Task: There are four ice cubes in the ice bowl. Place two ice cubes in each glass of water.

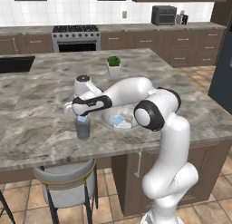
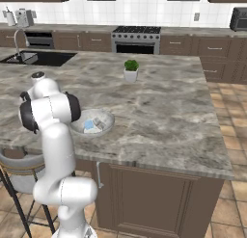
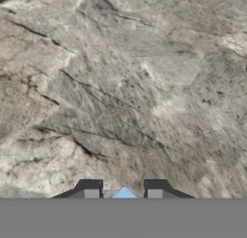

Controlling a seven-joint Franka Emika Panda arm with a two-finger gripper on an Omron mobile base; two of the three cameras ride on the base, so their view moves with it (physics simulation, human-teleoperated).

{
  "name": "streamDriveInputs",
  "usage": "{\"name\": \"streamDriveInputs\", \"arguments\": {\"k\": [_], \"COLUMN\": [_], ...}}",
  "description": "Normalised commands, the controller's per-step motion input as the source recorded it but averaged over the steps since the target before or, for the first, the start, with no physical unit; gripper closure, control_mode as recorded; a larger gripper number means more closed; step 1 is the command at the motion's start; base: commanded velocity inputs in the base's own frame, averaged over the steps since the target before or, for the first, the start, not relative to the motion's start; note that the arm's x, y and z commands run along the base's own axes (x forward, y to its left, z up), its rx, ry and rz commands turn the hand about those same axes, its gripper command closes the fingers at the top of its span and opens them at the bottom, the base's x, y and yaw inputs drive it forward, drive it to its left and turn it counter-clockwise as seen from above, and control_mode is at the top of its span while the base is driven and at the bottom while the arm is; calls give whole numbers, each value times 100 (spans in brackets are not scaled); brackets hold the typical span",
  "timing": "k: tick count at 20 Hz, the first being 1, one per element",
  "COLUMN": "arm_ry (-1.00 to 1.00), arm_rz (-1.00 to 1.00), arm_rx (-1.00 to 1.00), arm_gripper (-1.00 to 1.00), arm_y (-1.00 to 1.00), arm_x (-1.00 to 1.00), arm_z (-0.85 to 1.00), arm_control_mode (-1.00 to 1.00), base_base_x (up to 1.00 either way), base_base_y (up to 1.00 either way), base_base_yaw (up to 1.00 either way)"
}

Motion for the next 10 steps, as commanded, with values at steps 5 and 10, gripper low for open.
{"name": "streamDriveInputs", "arguments": {"k": [5,10], "arm_ry": [0,0], "arm_rz": [0,0], "arm_rx": [0,0], "arm_gripper": [-100,-100], "arm_y": [11,2], "arm_x": [5,0], "arm_z": [0,0], "arm_control_mode": [-100,-100], "base_base_x": [0,0], "base_base_y": [0,0], "base_base_yaw": [0,0]}}
